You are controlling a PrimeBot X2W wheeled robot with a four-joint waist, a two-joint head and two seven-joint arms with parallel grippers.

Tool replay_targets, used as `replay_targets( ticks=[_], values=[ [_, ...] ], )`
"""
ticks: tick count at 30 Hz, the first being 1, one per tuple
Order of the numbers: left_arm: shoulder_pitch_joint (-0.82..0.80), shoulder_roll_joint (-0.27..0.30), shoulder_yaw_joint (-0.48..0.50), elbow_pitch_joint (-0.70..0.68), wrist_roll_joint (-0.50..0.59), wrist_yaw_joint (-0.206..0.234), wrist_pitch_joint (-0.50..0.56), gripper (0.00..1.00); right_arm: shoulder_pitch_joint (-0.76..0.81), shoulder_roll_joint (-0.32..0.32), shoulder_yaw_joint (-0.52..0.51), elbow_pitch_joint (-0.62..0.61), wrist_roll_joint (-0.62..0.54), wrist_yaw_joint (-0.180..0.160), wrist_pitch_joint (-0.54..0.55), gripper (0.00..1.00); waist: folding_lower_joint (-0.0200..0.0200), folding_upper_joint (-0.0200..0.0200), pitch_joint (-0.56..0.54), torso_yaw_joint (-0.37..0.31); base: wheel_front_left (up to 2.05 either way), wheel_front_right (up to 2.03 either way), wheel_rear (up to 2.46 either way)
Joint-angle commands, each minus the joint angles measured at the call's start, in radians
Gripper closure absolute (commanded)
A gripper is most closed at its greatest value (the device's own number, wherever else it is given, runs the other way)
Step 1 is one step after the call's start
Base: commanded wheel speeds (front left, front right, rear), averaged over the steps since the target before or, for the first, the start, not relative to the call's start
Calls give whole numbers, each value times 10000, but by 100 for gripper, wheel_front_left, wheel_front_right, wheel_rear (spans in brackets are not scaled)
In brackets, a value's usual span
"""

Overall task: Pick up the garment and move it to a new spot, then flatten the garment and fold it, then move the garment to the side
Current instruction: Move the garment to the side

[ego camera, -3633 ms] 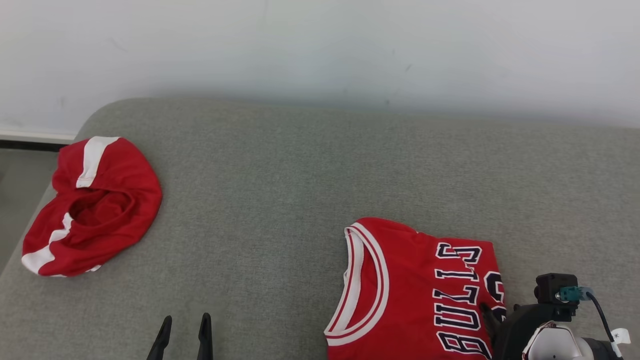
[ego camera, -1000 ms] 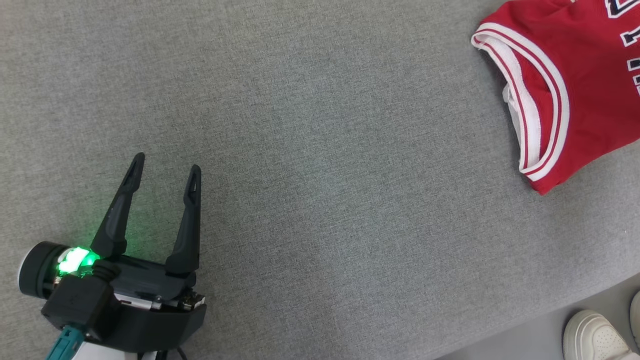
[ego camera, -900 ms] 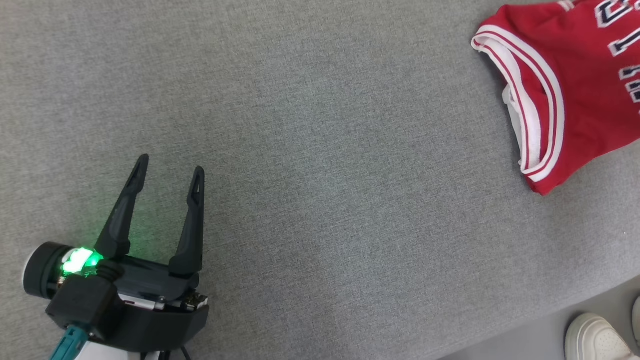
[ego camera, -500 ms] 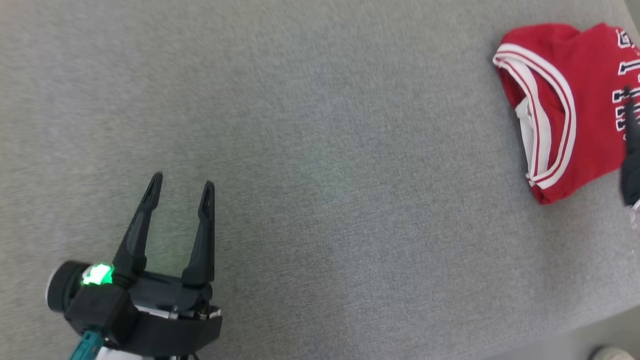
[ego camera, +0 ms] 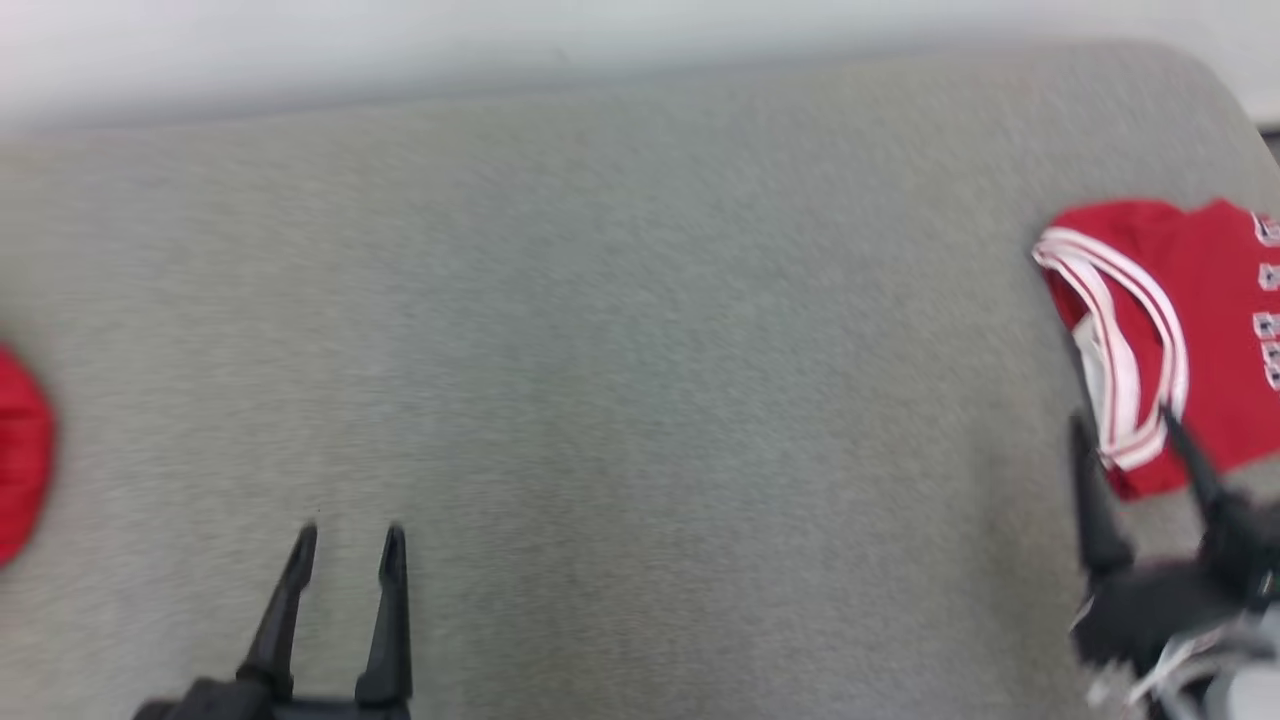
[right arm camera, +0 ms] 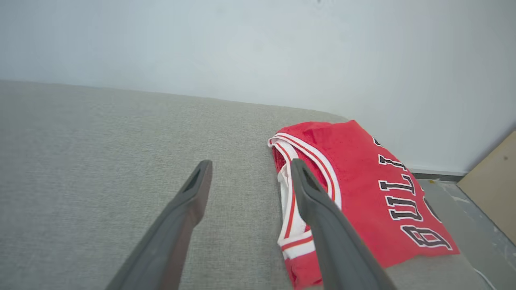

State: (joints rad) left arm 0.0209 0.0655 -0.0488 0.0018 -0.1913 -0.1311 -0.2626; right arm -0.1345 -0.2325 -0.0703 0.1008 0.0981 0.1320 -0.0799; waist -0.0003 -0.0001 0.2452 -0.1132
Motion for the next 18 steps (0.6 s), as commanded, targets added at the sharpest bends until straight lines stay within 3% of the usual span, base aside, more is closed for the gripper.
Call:
replay_targets(
  ticks=[1,9,18],
  values=[
    [252,-53,94,103,54,15,-28,0,329,152,-27,-110,0,-25,-159,0,3,1,-1221,1199,0,0,0],
    [902,-144,689,628,65,15,-30,0,2113,1436,153,-92,-121,-25,-1452,0,3,1,-2103,1815,0,0,0],
    [1295,-155,947,1222,58,15,-28,0,2676,1818,-25,484,-377,-25,-1826,0,3,1,-2543,1699,0,0,0]
  ],
)
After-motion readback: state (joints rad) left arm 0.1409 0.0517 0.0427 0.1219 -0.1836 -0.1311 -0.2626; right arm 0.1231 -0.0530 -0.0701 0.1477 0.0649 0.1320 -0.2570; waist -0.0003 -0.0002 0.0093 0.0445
